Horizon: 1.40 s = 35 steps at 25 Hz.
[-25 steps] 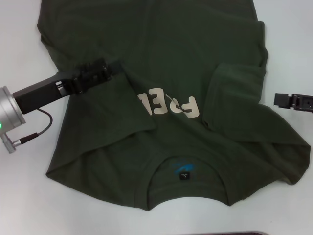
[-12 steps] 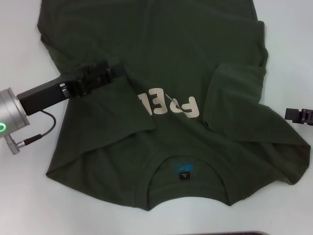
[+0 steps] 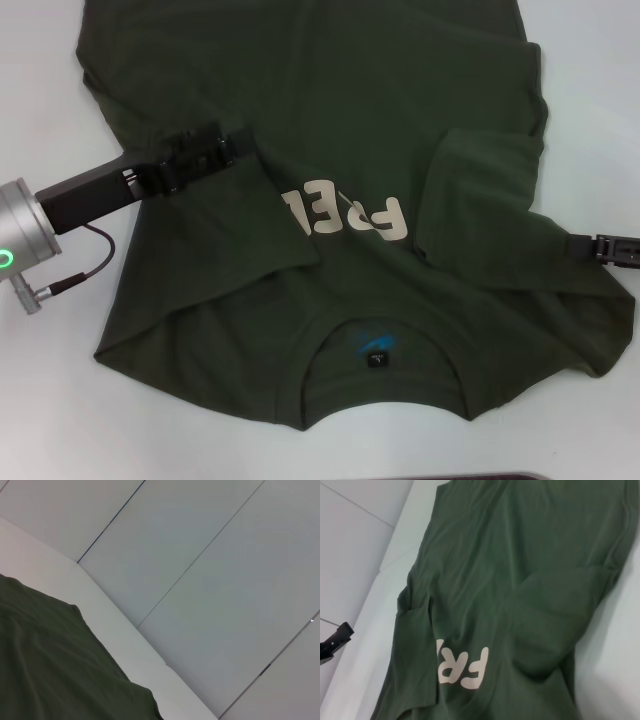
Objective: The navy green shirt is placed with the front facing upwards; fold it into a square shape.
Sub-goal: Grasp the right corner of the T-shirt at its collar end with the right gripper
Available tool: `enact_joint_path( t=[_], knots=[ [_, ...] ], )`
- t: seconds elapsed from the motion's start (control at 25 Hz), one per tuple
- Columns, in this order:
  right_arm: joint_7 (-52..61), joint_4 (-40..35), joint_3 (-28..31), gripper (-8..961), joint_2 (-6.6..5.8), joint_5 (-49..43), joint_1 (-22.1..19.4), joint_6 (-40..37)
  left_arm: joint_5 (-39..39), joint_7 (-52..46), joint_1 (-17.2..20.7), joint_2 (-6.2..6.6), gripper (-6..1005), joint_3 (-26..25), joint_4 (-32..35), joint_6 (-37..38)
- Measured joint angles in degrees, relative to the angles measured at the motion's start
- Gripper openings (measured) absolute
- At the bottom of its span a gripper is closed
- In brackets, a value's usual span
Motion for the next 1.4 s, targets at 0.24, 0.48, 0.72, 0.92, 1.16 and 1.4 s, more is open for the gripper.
enact_joint_path(
  t=[0.24,0.48,0.72,0.92,1.16,1.4],
  knots=[
    [0.0,0.1,-0.1,836,0.73,-0.3,1.6,-1.4,0.0,0.0,0.0,0.1,884,0.0,0.0,0.0],
    [0.0,0.2,-0.9,835,1.46,-0.4,4.4,-4.5,0.0,0.0,-0.1,0.06,885,0.0,0.0,-0.3],
    [1.8,0.2,-5.1,833,2.84,-0.4,7.1,-4.4,0.0,0.1,-0.2,0.0,885,0.0,0.0,-0.8],
    [2.5,-0.2,-5.6,832,3.07,-0.2,7.4,-4.6,0.0,0.1,-0.2,0.0,884,0.0,0.0,-0.8],
    [2.5,-0.4,-3.9,831,2.04,-0.1,5.1,-4.3,0.0,0.1,-0.2,-0.09,884,0.0,-0.2,-0.8],
    [2.5,-0.4,-2.4,830,1.0,-0.2,2.4,-3.5,0.0,0.1,-0.3,-0.09,884,0.0,-0.5,-0.8]
  ],
)
